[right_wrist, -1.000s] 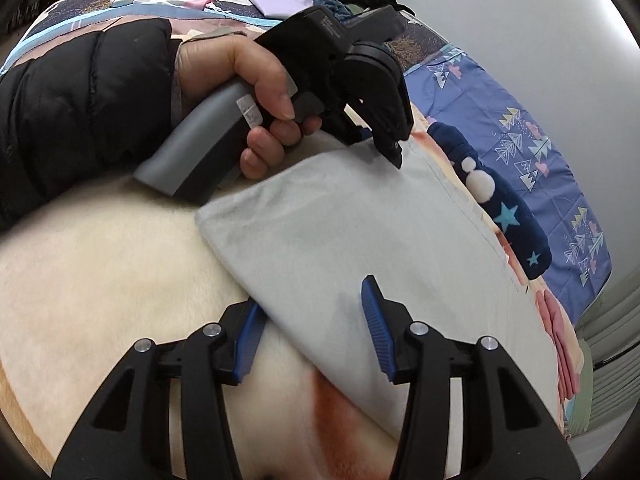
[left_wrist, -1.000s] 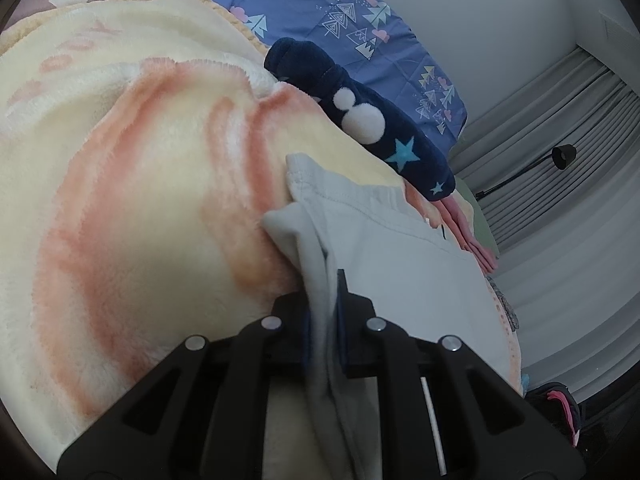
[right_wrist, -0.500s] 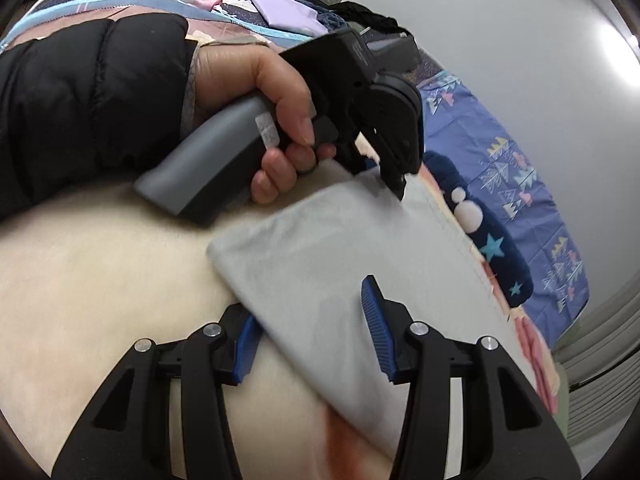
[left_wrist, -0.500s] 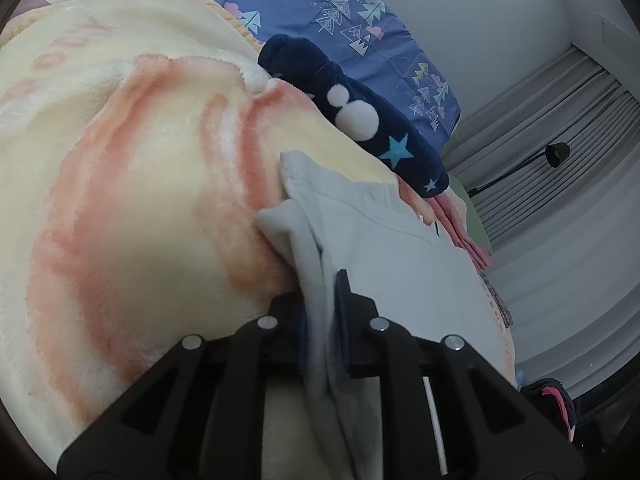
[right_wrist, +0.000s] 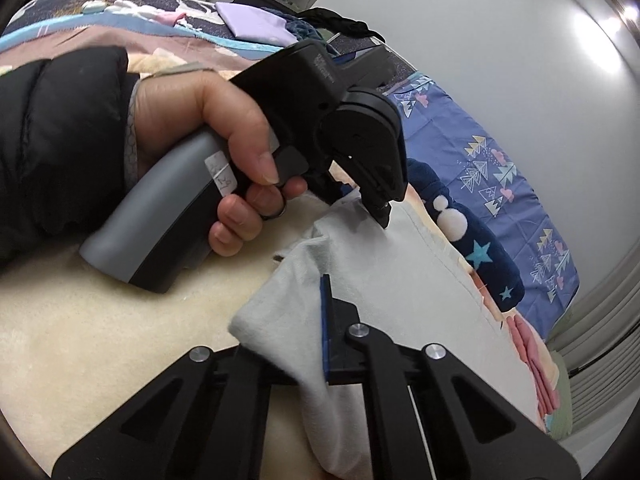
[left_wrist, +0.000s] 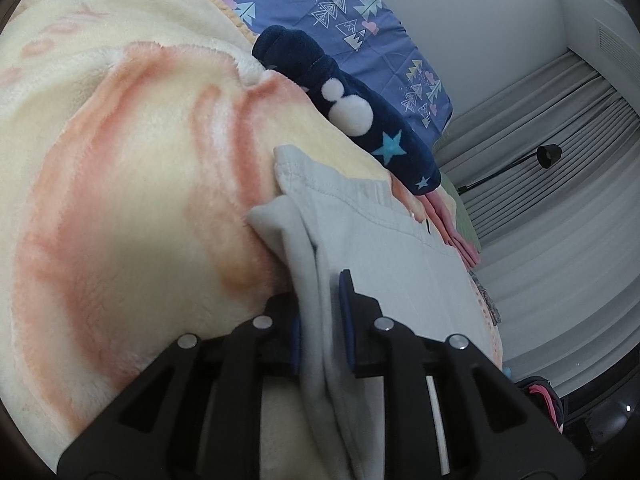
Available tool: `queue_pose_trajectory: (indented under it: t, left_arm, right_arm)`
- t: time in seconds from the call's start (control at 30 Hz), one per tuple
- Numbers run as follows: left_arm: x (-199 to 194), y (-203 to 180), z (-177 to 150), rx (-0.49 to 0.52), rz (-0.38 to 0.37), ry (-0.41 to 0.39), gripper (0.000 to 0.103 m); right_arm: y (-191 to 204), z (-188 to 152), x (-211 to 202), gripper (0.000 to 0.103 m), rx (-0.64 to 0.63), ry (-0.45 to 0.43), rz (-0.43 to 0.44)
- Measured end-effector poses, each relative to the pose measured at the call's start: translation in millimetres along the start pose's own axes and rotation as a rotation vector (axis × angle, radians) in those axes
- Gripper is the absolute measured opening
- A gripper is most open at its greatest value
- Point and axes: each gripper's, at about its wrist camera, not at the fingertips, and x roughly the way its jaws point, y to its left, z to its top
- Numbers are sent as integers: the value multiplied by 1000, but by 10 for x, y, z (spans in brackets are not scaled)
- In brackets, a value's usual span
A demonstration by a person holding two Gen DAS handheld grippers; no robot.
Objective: Fold small clothes
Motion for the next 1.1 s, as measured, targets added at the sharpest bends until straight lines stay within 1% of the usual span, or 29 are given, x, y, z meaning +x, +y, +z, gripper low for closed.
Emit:
queue_pose_trajectory:
  t: [0.03,0.1,0.17,0.23,0.33,0.4,0.47,0.67,0.7,0.73,0.8,0.83,0.87,1.0,1.07,1.1]
  left_arm:
    - [12,7,15,-6,-8,2,20]
    - [43,31,72,-30,-19,5,21]
    - [52,20,125,-41,3,-5,10]
    - [32,-62,151,-23,15,-18,7]
    - [-47,-340,212,17,18,-56,7]
    - [-78,-614,286,59,24,-64,7]
    - [-66,-882,344,112,41,-63,7]
    - [222,-1605,404,205,104,-27,7]
    - [305,-1732,390,222,124,-19,7]
    - [389,-1854,371,240,141,-13,7]
    - [531,-2057,314,266,162,-4,7]
    - [613,-2163,285,279,173,2,7]
    - [682,-2247,259,293,182,7,7]
    - [951,-2556,147,335,199,24,7]
    - [1110,-2692,84,363,216,39,7]
    - [1186,-2768,48,380,224,47,7]
  right_arm:
    - [-8,-1,-6,3,5,-4,3]
    - [-42,7,-32,2,22,-13,11]
    - [-112,20,-81,2,57,-26,24]
    - [-238,27,-178,2,120,-49,39]
    - [-560,2,-319,2,261,-87,80]
    - [-808,-38,-426,2,355,-109,107]
    - [-996,-93,-537,2,421,-130,117]
    - [-1648,-459,-754,2,657,-150,167]
    - [-1738,-529,-769,2,690,-152,174]
    - [-1738,-529,-769,2,690,-152,174]
    - [-1900,-698,-806,2,752,-159,189]
    - [-2036,-857,-834,2,801,-159,197]
    - [-2036,-857,-834,2,801,-159,197]
    - [-2267,-1193,-909,2,879,-171,195]
    - [-2396,-1390,-944,2,939,-175,211]
    - [-2515,-1575,-955,2,989,-175,224]
